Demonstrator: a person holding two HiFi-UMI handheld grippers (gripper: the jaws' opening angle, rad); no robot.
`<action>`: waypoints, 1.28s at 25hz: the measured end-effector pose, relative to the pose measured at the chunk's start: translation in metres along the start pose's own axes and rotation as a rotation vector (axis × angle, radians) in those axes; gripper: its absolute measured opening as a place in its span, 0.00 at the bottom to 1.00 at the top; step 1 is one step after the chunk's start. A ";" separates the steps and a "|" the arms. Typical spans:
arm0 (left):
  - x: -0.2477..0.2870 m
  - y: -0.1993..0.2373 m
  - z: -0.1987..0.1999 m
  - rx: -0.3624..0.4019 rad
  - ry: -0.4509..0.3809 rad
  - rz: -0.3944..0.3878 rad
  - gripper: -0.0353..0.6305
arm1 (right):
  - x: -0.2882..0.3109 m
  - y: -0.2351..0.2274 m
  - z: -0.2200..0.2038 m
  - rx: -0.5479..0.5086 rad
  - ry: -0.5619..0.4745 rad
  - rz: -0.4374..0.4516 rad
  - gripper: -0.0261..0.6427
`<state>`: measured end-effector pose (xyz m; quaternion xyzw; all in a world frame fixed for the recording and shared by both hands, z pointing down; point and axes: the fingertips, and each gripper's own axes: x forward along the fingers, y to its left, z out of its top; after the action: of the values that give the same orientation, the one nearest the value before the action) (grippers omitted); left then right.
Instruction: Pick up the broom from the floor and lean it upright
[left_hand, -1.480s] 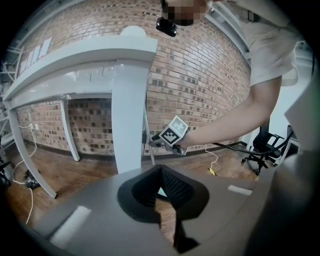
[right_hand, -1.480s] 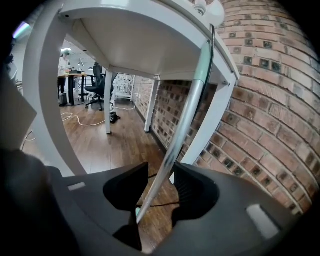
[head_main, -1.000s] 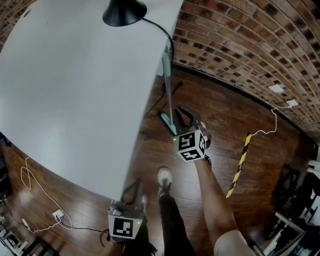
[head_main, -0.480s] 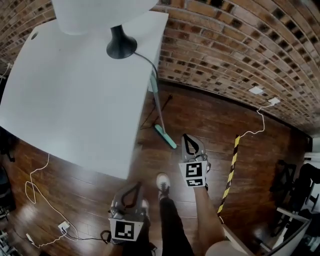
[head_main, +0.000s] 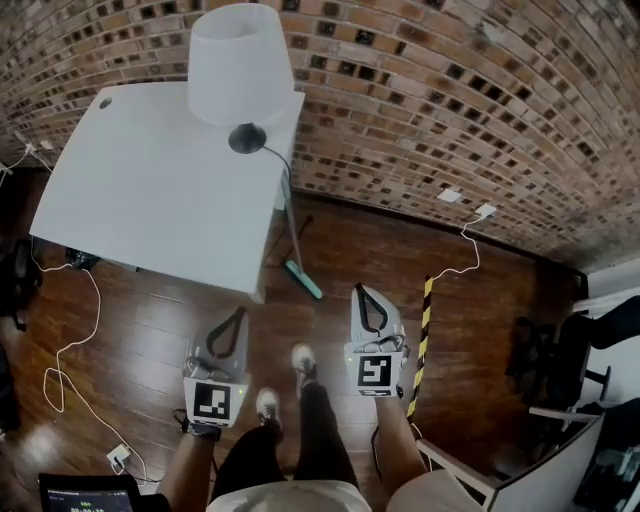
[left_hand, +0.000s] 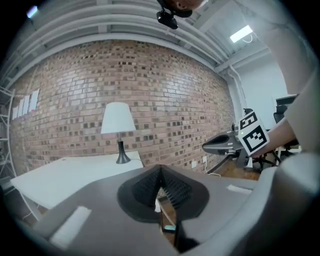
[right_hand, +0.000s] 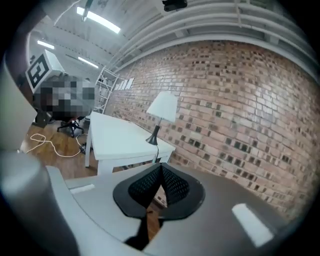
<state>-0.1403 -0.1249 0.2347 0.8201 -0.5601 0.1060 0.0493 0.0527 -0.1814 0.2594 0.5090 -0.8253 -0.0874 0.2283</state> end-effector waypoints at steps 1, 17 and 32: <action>-0.007 0.000 0.015 0.013 -0.024 -0.001 0.06 | -0.013 -0.005 0.019 -0.028 -0.012 -0.008 0.06; -0.113 -0.016 0.163 0.078 -0.239 0.027 0.05 | -0.191 -0.049 0.174 0.191 -0.185 -0.139 0.06; -0.132 -0.077 0.181 0.092 -0.271 -0.051 0.06 | -0.239 -0.054 0.169 0.301 -0.221 -0.091 0.06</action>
<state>-0.0933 -0.0130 0.0315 0.8422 -0.5352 0.0185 -0.0619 0.1073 -0.0108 0.0217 0.5615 -0.8253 -0.0285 0.0534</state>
